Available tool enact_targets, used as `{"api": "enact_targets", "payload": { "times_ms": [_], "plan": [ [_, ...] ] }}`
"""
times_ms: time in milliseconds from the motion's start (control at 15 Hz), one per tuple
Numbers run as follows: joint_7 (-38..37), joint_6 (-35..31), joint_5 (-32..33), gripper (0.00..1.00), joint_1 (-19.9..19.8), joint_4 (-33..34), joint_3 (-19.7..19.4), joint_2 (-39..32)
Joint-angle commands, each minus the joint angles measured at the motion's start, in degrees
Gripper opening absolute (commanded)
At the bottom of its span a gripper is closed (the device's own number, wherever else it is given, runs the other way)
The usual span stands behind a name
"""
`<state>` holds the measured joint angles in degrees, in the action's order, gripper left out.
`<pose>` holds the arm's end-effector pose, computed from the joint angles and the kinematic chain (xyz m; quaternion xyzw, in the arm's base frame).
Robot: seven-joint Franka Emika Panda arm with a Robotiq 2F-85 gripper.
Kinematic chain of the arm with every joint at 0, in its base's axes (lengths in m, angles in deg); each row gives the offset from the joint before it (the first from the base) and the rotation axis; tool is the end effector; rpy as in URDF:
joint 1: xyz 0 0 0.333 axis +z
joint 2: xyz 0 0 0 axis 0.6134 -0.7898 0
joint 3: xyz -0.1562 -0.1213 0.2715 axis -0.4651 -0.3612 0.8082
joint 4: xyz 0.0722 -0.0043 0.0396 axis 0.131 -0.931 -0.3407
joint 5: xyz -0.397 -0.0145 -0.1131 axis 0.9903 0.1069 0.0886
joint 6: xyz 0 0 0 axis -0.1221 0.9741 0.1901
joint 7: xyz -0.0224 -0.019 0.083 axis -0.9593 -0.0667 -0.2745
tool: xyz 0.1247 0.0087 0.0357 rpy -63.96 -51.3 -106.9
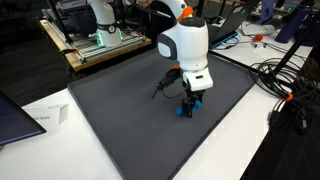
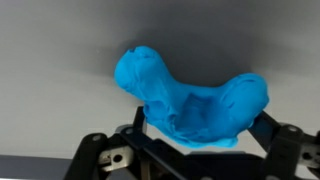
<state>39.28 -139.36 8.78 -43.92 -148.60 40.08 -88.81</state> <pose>0.7714 -0.0299 0.1295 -0.9875 -0.0958 -0.1244 0.0143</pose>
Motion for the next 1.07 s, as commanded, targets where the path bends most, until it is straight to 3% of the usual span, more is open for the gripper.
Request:
{"api": "enact_targets", "payload": {
  "times_ms": [0,67,467,733,1000],
  "plan": [
    [0.08,7.23,1.94,0.91,0.89,2.1,-1.54,-0.62],
    [-0.03,8.12,2.42,0.73,1.22,2.65,-2.03,-0.85],
    [-0.28,14.83,2.8,0.33,2.09,5.36,-2.22,-1.34],
    [-0.43,22.74,3.85,0.07,2.96,5.85,-3.16,-0.27],
    [0.7,30.8,5.52,0.03,3.46,5.22,-3.63,1.99]
  ]
}}
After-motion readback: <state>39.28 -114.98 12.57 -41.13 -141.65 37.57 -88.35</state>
